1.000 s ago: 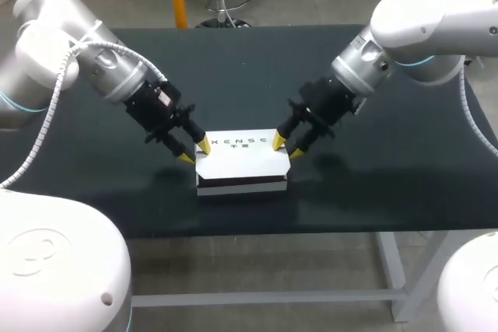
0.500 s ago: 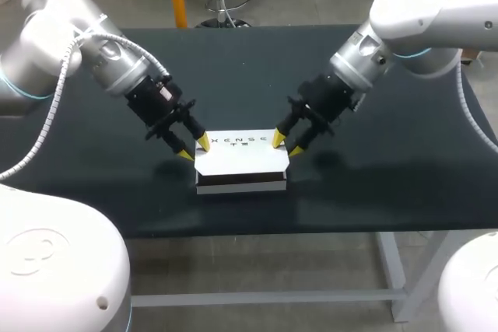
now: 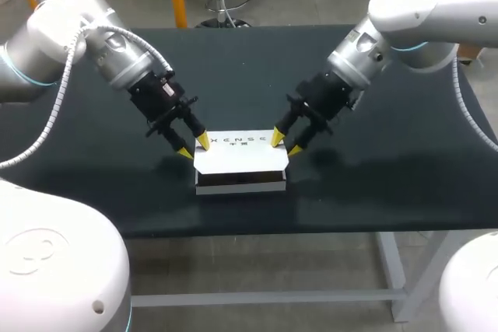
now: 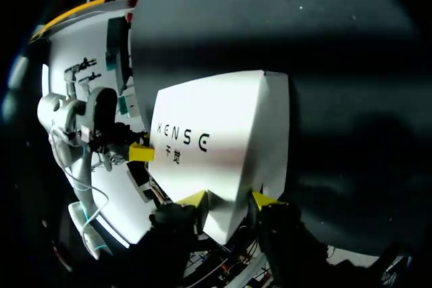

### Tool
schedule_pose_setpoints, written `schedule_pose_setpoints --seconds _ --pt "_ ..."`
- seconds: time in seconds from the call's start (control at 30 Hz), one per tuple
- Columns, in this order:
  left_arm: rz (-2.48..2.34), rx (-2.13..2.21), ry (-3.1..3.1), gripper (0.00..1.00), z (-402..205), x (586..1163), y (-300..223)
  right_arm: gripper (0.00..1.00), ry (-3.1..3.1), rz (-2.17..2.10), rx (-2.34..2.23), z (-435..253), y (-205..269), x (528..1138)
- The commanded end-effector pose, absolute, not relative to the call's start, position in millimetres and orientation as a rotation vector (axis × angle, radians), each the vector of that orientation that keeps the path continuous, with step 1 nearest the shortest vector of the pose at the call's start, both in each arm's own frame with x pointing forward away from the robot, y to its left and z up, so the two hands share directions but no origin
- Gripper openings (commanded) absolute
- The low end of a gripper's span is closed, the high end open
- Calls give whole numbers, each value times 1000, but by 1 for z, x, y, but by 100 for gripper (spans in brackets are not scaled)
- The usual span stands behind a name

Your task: Assemble the packaging by folding the flat box into shape, placing the metal phone stand inside, and closing the box properly

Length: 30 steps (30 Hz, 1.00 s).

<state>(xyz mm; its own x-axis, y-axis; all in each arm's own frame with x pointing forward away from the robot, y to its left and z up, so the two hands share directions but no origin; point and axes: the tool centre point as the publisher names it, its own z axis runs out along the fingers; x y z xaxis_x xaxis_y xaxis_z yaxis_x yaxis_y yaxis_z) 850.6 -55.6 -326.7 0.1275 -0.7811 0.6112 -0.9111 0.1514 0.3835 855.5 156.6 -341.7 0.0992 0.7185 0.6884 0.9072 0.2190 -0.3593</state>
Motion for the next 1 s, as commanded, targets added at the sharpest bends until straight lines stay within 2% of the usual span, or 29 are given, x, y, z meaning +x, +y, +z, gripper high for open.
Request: schedule_pose_setpoints --seconds 0.03,0.23,1.0 --pt "172 1620 -1664 41 -326 854 -61 43 -1652 -249 -1510 -343 163 861" --pt "150 1614 -1649 41 -326 852 -59 47 -1644 -234 -1500 -341 165 860" --pt "45 1571 -1604 38 -322 858 -56 44 -1620 -172 -1467 -333 173 861"
